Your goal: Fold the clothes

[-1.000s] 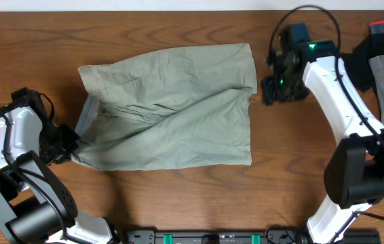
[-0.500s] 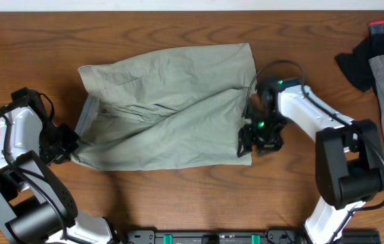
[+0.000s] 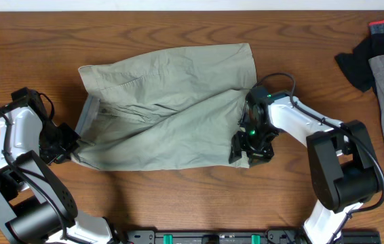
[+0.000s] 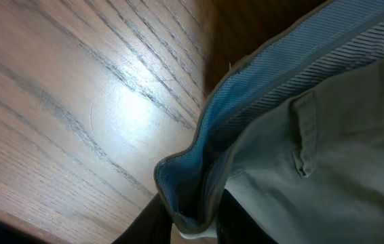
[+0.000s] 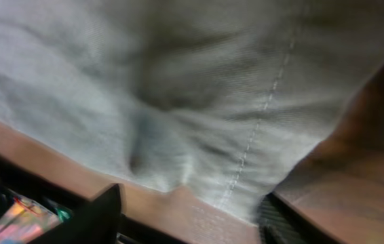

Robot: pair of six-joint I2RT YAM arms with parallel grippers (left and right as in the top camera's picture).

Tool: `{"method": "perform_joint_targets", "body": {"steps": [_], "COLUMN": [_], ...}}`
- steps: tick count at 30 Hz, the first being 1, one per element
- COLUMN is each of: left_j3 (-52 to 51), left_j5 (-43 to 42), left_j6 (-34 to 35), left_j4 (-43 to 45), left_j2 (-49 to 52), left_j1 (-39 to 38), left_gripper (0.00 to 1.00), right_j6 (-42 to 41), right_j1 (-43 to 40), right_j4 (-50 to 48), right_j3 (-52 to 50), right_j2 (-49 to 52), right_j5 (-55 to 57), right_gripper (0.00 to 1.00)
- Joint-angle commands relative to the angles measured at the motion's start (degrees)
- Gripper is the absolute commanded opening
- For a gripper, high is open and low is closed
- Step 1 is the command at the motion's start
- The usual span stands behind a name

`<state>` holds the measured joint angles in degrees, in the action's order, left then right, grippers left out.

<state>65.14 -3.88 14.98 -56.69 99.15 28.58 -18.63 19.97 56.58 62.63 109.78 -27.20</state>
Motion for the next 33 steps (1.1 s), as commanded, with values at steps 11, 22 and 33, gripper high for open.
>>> {"method": "perform_joint_targets", "body": {"steps": [11, 22, 33], "left_j3": [-0.26, 1.11, 3.43], "left_j5": [-0.48, -5.53, -18.14], "left_j6": [-0.35, -1.01, -2.91], "left_j4": [-1.36, -4.72, -4.31], "left_j2": [-0.31, -10.71, -30.88], "left_j1": [0.22, 0.22, 0.22], "left_gripper": [0.19, 0.06, 0.06], "right_j6": [-2.49, -0.94, 0.94], "right_j1": [-2.86, -20.11, -26.88], "right_j4": [-1.55, -3.23, -3.26], "right_j3": [-0.9, 4.2, 13.07], "right_j2": [-2.29, -26.99, -36.61], "right_j5": [10.4, 10.82, 13.9], "right_gripper": [0.01, 0.01, 0.01]}}
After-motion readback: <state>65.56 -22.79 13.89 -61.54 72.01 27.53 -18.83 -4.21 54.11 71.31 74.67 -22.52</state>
